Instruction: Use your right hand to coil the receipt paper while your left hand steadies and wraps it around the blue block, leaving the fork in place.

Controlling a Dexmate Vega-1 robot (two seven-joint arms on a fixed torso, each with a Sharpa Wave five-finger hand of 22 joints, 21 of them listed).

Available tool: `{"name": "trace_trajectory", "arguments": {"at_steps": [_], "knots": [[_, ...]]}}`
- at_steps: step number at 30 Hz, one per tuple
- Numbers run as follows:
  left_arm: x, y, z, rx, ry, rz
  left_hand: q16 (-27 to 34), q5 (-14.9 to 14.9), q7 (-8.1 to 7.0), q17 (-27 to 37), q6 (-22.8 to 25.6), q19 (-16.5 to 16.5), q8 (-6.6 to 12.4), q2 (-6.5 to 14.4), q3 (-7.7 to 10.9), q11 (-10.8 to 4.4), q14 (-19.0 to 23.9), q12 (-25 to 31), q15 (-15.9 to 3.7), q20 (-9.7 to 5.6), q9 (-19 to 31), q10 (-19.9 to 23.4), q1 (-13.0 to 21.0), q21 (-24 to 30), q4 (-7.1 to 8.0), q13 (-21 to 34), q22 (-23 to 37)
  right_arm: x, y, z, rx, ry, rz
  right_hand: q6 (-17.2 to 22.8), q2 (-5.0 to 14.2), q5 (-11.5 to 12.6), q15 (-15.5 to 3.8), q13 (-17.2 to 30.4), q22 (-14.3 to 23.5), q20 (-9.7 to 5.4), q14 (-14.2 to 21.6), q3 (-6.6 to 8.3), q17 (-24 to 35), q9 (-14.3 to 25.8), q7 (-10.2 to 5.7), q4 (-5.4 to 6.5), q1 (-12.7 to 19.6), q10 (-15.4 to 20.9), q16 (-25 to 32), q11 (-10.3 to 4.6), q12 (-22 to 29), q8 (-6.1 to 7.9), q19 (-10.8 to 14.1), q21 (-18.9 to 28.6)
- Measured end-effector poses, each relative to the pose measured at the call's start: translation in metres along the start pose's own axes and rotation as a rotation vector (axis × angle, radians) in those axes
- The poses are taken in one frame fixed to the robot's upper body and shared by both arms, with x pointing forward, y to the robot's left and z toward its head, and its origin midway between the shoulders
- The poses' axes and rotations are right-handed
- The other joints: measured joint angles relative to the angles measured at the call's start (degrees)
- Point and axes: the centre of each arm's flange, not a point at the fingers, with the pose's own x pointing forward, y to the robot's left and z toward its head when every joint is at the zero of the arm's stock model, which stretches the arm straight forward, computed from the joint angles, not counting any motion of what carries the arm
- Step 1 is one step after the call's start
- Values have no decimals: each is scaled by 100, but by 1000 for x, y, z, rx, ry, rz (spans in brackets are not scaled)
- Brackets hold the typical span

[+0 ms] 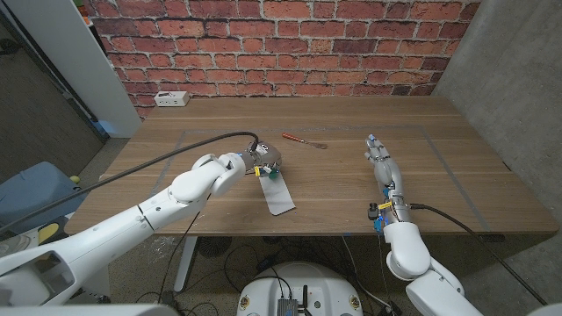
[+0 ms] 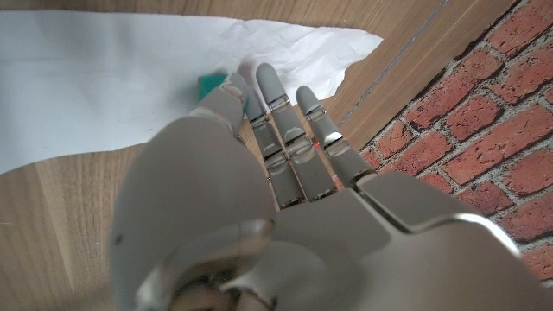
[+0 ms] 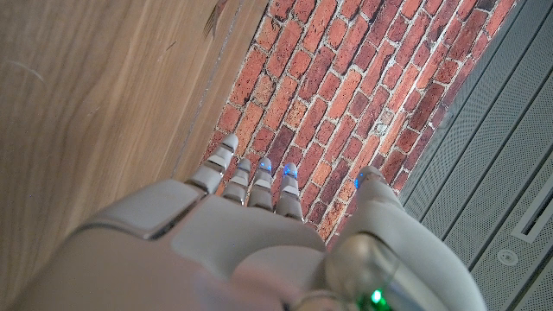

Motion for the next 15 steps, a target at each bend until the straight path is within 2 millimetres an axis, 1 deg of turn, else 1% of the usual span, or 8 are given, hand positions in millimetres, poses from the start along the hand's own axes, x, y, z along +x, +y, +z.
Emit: {"name": "trace_trajectory", "arguments": {"at_steps": [7, 8, 9, 10, 11, 12, 14, 15], "knots": [[4, 2, 0, 7, -3, -40, -113, 24, 31, -43, -31, -2, -26, -54, -7, -61, -68, 4, 0, 2, -14, -58, -67, 0, -7, 98, 0, 4, -1, 0, 2, -3, -1, 0, 0, 0, 0, 0, 0, 0, 0, 0, 1, 0, 0, 0, 0, 0, 0, 0, 0, 0, 0, 0], [4, 2, 0, 7, -3, -39, -137, 37, 32, -51, -32, -18, -40, -12, -8, -106, -102, -8, 19, 18, -14, -62, -184, 0, -6, 140, 0, 4, -1, 0, 2, -3, -1, 0, 0, 0, 0, 0, 0, 0, 0, 2, 1, 0, 0, -2, 0, 0, 0, 0, 0, 0, 0, 0], [5, 2, 0, 10, -2, -47, -174, 36, 32, -65, -33, -21, -66, 3, -24, -192, -144, -50, 35, 21, -14, -23, -244, 0, 8, 146, -2, 5, -1, 0, 2, -4, -1, 0, 0, 0, 0, 0, 0, 0, 0, 18, 1, 0, 0, -17, 0, 0, 0, 0, 0, 0, 0, 0], [6, 3, 0, 11, -2, -49, -197, 36, 50, -69, -52, -41, -86, -23, -48, -209, -183, -78, 57, 42, -14, -37, -277, 0, 18, 180, -18, 5, -1, 0, 2, -3, 0, 0, 0, 0, 0, 0, 0, 0, 0, 19, 0, 0, 0, -18, 0, 0, 0, 0, 0, 0, 0, 0], [6, 2, 0, 15, -1, -62, -228, 36, 75, -79, -77, -66, -123, -11, -71, -305, -224, -123, 73, 64, -14, 27, -368, 0, 41, 182, -25, 6, -1, 0, 2, -4, 0, 0, 0, 0, 0, 0, 0, 0, 0, 18, 0, 0, 0, -18, 0, 0, 0, 0, 0, 0, 0, 0], [7, 2, 0, 17, 0, -70, -267, 36, 112, -92, -113, -107, -169, -10, -100, -364, -292, -161, 87, 64, -14, 25, -457, 0, 38, 192, -26, 7, -1, 0, 1, -3, 0, 0, 0, 0, 0, 0, 0, 0, 0, 18, 0, 0, 0, -18, 0, 0, 0, 0, 0, 0, 0, 0], [8, 4, -1, 19, 0, -69, -334, 36, 143, -118, -145, -175, -234, -11, -135, -434, -421, -233, 125, 92, -14, -3, -545, 0, 72, 205, -27, 7, -1, 0, 1, -1, 1, 0, 0, 0, 0, 0, 0, 0, 0, 17, 0, 0, 0, -17, 0, 0, 0, 0, 0, 0, 0, 0], [9, 4, -1, 24, 2, -84, -376, 37, 163, -122, -165, -215, -249, -37, -160, -435, -491, -273, 147, 99, -15, -45, -592, 0, 64, 194, -27, 9, -2, 0, 1, -1, 1, 0, 0, 0, 0, 0, 0, 0, 0, 17, 0, 0, 0, -17, 0, 0, 0, 0, 0, 0, 0, 0]]}}
